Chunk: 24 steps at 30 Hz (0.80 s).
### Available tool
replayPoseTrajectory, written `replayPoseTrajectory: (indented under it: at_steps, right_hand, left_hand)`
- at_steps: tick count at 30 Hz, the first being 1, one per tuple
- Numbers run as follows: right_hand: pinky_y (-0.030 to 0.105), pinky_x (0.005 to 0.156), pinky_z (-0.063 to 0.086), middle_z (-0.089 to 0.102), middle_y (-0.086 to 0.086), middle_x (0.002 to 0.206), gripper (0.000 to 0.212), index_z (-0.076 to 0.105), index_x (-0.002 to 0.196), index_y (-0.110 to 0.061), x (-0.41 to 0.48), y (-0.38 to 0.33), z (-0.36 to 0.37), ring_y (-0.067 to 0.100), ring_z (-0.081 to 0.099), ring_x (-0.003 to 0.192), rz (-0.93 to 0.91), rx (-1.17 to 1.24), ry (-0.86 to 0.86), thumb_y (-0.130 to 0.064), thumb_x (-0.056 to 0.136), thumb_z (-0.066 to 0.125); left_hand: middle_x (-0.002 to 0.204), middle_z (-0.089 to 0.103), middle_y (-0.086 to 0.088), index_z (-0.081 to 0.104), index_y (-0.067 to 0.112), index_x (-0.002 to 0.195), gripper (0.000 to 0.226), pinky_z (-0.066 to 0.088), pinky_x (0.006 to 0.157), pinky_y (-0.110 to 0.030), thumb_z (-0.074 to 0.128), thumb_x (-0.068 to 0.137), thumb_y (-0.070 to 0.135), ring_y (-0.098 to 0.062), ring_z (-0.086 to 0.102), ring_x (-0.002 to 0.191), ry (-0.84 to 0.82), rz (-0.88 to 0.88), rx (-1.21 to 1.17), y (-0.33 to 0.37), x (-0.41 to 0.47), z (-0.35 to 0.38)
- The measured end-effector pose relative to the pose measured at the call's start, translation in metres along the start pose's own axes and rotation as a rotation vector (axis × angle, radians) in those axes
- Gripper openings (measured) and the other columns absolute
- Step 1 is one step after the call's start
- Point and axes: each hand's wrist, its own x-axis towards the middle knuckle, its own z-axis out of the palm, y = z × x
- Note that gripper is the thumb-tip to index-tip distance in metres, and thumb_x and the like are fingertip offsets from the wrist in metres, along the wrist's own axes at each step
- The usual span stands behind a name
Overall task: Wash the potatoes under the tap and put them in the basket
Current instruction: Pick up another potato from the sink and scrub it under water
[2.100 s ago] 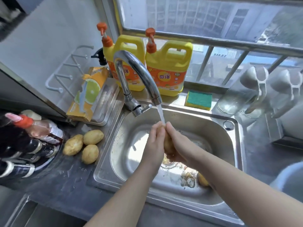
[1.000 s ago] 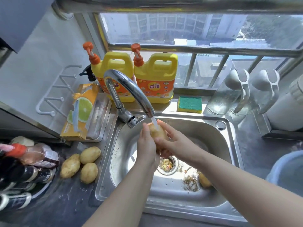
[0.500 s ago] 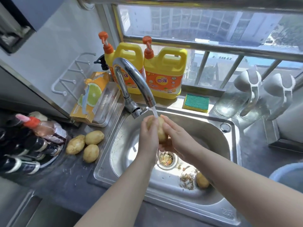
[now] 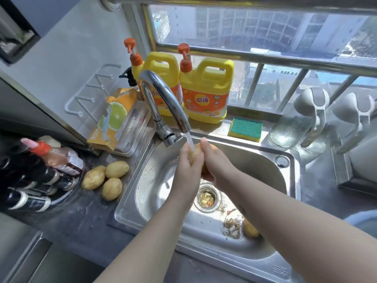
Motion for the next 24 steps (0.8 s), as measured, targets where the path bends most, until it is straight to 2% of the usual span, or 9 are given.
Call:
replayPoseTrajectory:
  at_steps: [2,5,7,9,13,16,20,22,24]
  right_hand:
    - [0.031,0.065,0.057,0.071,0.014,0.097,0.045,0.061,0.115,-0.011,-0.004,0.001,0.006,0.023,0.07,0.081,0.06,0.134,0.014,-0.047,0.108,0.034]
    - [0.029,0.062,0.058,0.071,0.009,0.087,0.041,0.062,0.113,-0.008,-0.008,0.004,0.009,0.019,0.07,0.076,-0.009,0.186,-0.033,-0.038,0.11,0.035]
    - [0.033,0.065,0.059,0.07,0.01,0.087,0.033,0.062,0.111,-0.006,-0.01,0.006,0.009,0.02,0.069,0.076,-0.088,0.147,-0.053,-0.033,0.108,0.044]
    - [0.038,0.071,0.062,0.07,0.013,0.1,0.03,0.058,0.116,-0.008,-0.013,0.004,0.004,0.021,0.071,0.084,-0.124,0.085,-0.035,-0.033,0.099,0.062]
    - [0.027,0.067,0.057,0.066,-0.001,0.098,0.052,0.052,0.122,-0.024,-0.019,-0.011,-0.019,0.011,0.066,0.078,-0.294,-0.39,-0.048,-0.036,0.083,0.082]
    - [0.025,0.069,0.053,0.065,-0.007,0.098,0.059,0.048,0.129,-0.03,-0.019,-0.01,-0.029,0.006,0.063,0.079,-0.343,-0.63,-0.132,-0.038,0.082,0.083]
    - [0.024,0.06,0.04,0.056,-0.012,0.076,0.047,0.056,0.106,-0.019,-0.012,0.006,-0.015,0.0,0.049,0.059,-0.318,-0.419,-0.043,-0.056,0.084,0.072]
    - [0.023,0.052,0.033,0.046,-0.01,0.065,0.043,0.055,0.085,-0.015,-0.011,0.006,-0.008,0.005,0.038,0.053,-0.349,-0.322,-0.091,-0.057,0.092,0.061]
    - [0.023,0.045,0.025,0.039,-0.006,0.06,0.044,0.055,0.08,-0.018,-0.014,0.002,-0.005,0.009,0.031,0.05,-0.269,-0.242,-0.136,-0.058,0.099,0.05]
  left_hand:
    - [0.132,0.06,0.007,0.04,0.027,0.146,0.052,0.049,0.093,-0.017,0.056,0.098,0.038,-0.009,0.058,0.123,0.035,0.069,0.107,-0.001,-0.004,-0.004]
    - [0.127,0.066,0.002,0.053,0.024,0.138,0.047,0.052,0.097,-0.031,0.059,0.094,0.039,-0.011,0.063,0.116,0.137,0.113,0.094,0.002,-0.002,-0.007]
    - [0.113,0.073,0.002,0.068,0.026,0.12,0.032,0.056,0.093,-0.037,0.062,0.09,0.036,-0.014,0.069,0.106,0.22,0.047,-0.031,0.003,0.008,-0.006]
    - [0.097,0.077,0.0,0.077,0.024,0.097,0.016,0.058,0.081,-0.039,0.063,0.091,0.027,-0.021,0.072,0.093,0.295,-0.061,-0.227,0.01,0.018,-0.004]
    - [0.074,0.07,-0.011,0.069,0.01,0.086,0.02,0.051,0.045,-0.027,0.055,0.097,0.017,-0.021,0.067,0.057,0.199,-0.3,-0.436,0.034,0.031,-0.006]
    - [0.077,0.068,-0.009,0.068,0.01,0.084,0.021,0.057,0.052,-0.031,0.054,0.098,0.014,-0.021,0.067,0.064,0.102,-0.372,-0.445,0.044,0.037,-0.012]
    - [0.075,0.067,-0.006,0.064,0.006,0.091,0.022,0.057,0.057,-0.029,0.046,0.103,0.009,-0.014,0.068,0.061,0.136,-0.232,-0.424,0.043,0.03,-0.007]
    - [0.088,0.067,-0.01,0.063,0.009,0.104,0.019,0.055,0.075,-0.038,0.046,0.104,0.019,-0.021,0.068,0.078,0.152,-0.11,-0.321,0.033,0.024,-0.004]
    - [0.109,0.067,-0.015,0.057,0.017,0.121,0.034,0.051,0.088,-0.046,0.056,0.094,0.037,-0.029,0.066,0.099,0.123,-0.021,-0.205,0.02,0.017,-0.007]
